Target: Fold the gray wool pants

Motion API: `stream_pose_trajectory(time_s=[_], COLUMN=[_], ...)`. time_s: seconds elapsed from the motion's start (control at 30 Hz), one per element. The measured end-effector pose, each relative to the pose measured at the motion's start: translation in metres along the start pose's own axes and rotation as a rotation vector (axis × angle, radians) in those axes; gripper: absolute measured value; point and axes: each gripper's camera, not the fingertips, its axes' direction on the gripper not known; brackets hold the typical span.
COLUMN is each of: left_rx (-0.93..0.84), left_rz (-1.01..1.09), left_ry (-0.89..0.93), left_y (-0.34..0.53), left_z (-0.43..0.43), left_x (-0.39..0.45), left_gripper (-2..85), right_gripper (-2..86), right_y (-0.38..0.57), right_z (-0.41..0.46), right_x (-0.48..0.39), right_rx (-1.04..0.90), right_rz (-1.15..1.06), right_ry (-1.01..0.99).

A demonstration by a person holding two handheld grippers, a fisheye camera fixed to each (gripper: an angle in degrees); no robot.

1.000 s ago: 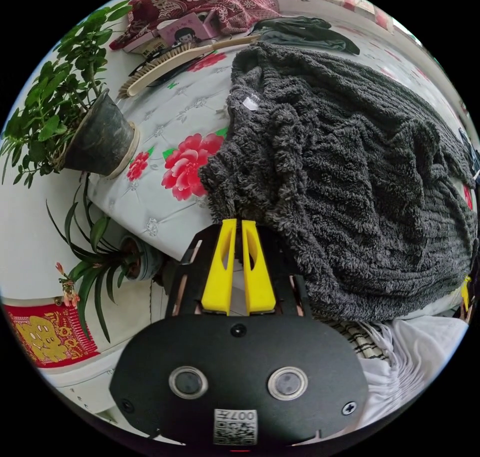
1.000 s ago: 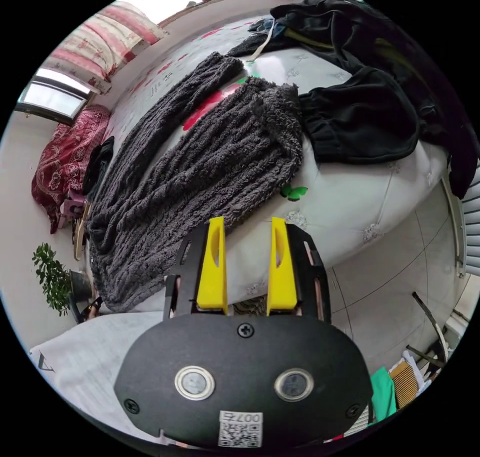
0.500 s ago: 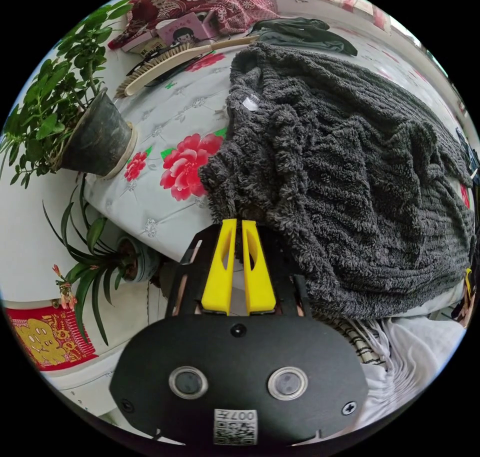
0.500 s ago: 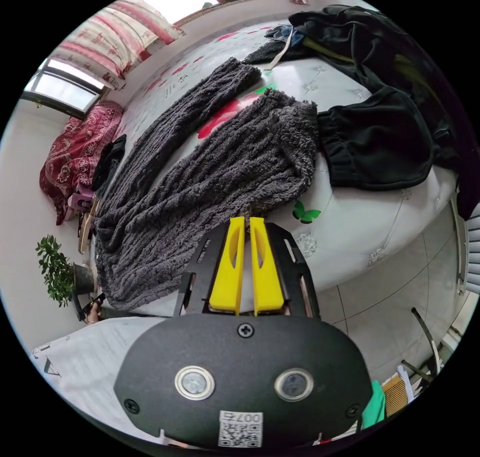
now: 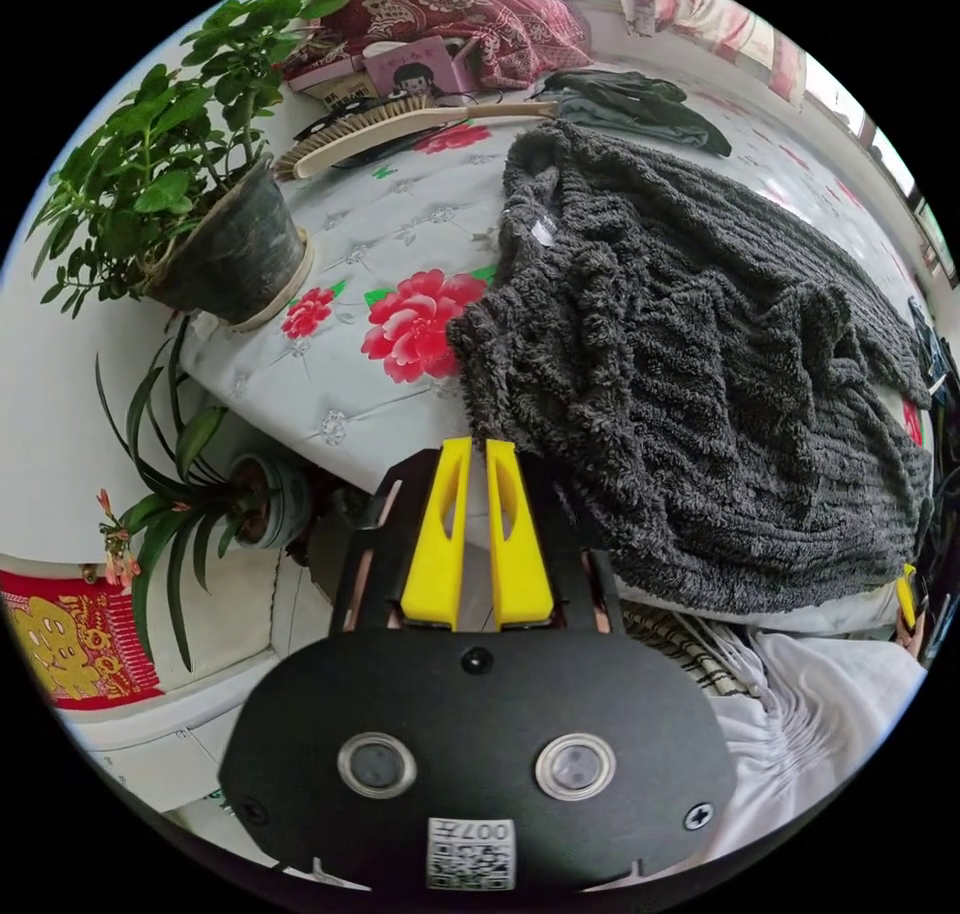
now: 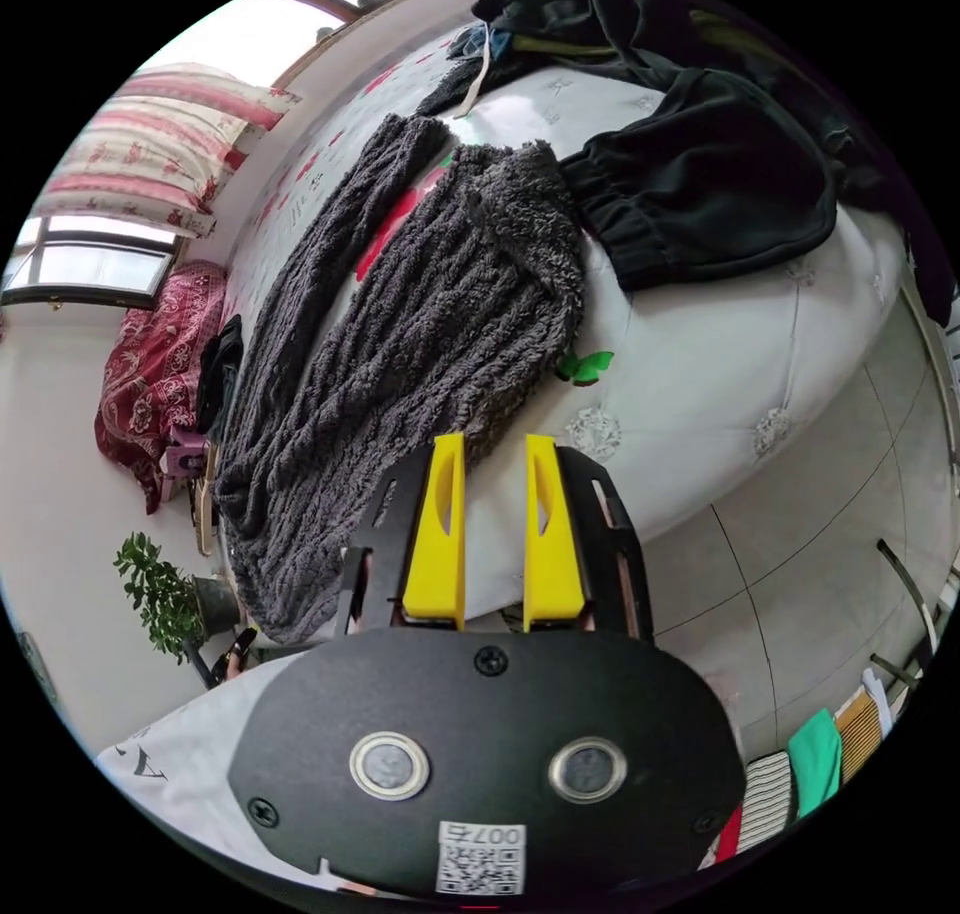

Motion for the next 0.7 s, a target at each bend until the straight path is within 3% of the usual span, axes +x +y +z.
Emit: stream_pose_trajectory(time_s=[0.27,0.53,0.7], left_rx=[-0.017,-0.009,-0.067], left_rz=[-0.038,-0.031,-0.024], left_ry=[0.055,0.144,0.181], left_y=[0.017,0.025,0.015], left_z=[0.003,0.003,0.024], left_x=[-0.037,-0.064,-0.071], left_gripper=[7.0,11.0,11.4], right_gripper=[2.2,3.8,2.4], right_y=[-0.008,-0.009,-0.016], right_z=[0.012,0.009,0.017], right_x=[0.011,0.012,0.029], right_rx=[-0.020,0.008,-0.005], right_rz=[0.016,-0.070,-0.002], right_ry=[-0.023,0.028,-0.005])
